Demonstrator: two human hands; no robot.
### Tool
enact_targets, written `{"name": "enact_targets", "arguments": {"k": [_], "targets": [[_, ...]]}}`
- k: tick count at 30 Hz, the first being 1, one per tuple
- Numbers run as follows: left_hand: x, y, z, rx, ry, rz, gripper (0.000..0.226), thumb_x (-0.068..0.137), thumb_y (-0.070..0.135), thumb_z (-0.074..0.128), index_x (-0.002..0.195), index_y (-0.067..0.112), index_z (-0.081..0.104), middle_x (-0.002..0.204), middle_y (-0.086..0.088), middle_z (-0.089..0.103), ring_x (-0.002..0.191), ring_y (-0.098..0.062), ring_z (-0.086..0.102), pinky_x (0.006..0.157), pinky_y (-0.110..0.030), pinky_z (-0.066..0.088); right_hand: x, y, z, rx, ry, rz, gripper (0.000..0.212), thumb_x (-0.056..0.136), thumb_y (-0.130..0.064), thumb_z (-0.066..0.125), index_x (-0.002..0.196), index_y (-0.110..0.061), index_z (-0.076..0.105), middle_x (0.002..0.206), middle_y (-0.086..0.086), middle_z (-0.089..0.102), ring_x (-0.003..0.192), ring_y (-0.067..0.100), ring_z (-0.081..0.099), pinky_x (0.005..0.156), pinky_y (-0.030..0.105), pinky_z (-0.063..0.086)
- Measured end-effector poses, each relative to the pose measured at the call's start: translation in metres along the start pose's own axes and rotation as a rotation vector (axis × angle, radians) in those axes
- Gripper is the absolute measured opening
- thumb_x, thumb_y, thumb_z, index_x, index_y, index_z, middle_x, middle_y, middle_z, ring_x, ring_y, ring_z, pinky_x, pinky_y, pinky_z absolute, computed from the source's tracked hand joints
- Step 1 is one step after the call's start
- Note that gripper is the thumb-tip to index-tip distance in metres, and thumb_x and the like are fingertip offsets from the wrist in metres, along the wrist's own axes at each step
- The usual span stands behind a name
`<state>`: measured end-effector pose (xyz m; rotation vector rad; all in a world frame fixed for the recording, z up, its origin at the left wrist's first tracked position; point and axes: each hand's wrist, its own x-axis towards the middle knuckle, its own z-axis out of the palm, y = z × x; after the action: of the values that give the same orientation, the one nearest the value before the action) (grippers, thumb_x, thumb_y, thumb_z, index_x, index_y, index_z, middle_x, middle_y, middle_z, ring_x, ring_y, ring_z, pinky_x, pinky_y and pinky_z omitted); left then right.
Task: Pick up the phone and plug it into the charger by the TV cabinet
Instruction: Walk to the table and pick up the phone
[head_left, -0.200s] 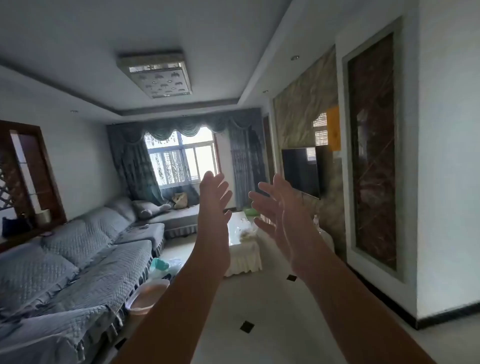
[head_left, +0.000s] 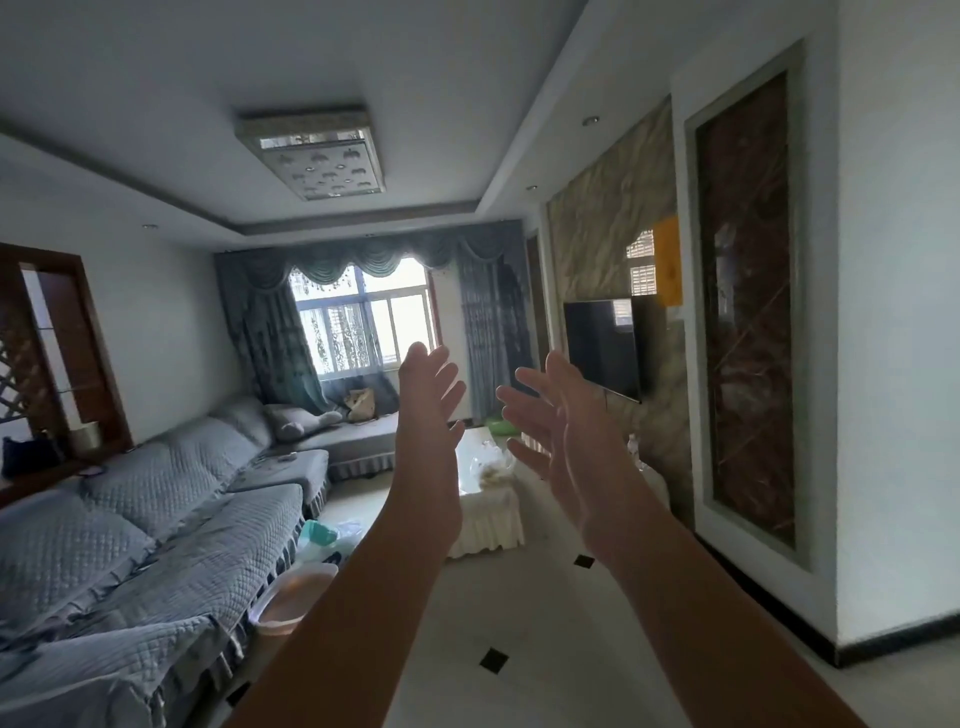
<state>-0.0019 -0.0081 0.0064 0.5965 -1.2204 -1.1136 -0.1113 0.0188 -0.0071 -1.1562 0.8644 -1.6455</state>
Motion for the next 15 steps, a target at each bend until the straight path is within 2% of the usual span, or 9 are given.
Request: {"name": "enact_targets", "arguments": {"k": [3,7,11,13,15], "targets": [[0.002,-0.003,-0.004,0.005,-0.004,0.013,0.052,0.097,0.056,0.032,0.134,0.028,0.053,0.143,0.003,0.053,0.13,-0.015,0.05,0.113,-0.046,0.029,0.002,0.004,-0.001,0.005,-0.027,-0.022,0.081,0.058,-0.067,0.049,0.128,-0.027,0.052,0.126,-0.007,0.058,0.106,0.005,0.056,0.084,0.024,0.042],[0.005,-0.014,-0.016,0.002,0.008,0.022,0.04,0.098,0.054,0.031,0.122,0.034,0.056,0.143,0.004,0.053,0.129,-0.015,0.05,0.114,-0.048,0.028,0.006,0.015,0.001,-0.021,-0.03,-0.006,0.083,0.053,-0.073,0.05,0.124,-0.032,0.052,0.124,-0.011,0.057,0.109,0.007,0.055,0.086,0.026,0.041],[0.01,-0.024,-0.029,0.013,0.023,0.048,0.049,0.096,0.052,0.032,0.135,0.027,0.049,0.147,0.001,0.048,0.131,-0.017,0.048,0.117,-0.052,0.024,0.015,0.028,0.007,-0.021,-0.046,0.005,0.068,0.07,-0.071,0.045,0.124,-0.031,0.051,0.124,-0.01,0.056,0.116,0.011,0.052,0.093,0.03,0.039],[0.014,-0.027,-0.036,0.017,0.024,0.099,0.036,0.098,0.044,0.037,0.13,0.03,0.048,0.144,0.003,0.048,0.128,-0.016,0.049,0.116,-0.051,0.026,0.02,0.034,0.012,-0.027,-0.075,-0.009,0.081,0.058,-0.071,0.047,0.128,-0.029,0.049,0.13,-0.007,0.053,0.119,0.012,0.05,0.097,0.032,0.037],[0.02,-0.03,-0.043,0.021,0.036,0.142,0.028,0.101,0.035,0.038,0.127,0.031,0.047,0.143,0.002,0.047,0.125,-0.015,0.049,0.113,-0.047,0.03,0.026,0.037,0.019,-0.016,-0.101,-0.013,0.086,0.054,-0.068,0.048,0.129,-0.027,0.047,0.132,-0.006,0.051,0.12,0.012,0.05,0.101,0.032,0.037]]}}
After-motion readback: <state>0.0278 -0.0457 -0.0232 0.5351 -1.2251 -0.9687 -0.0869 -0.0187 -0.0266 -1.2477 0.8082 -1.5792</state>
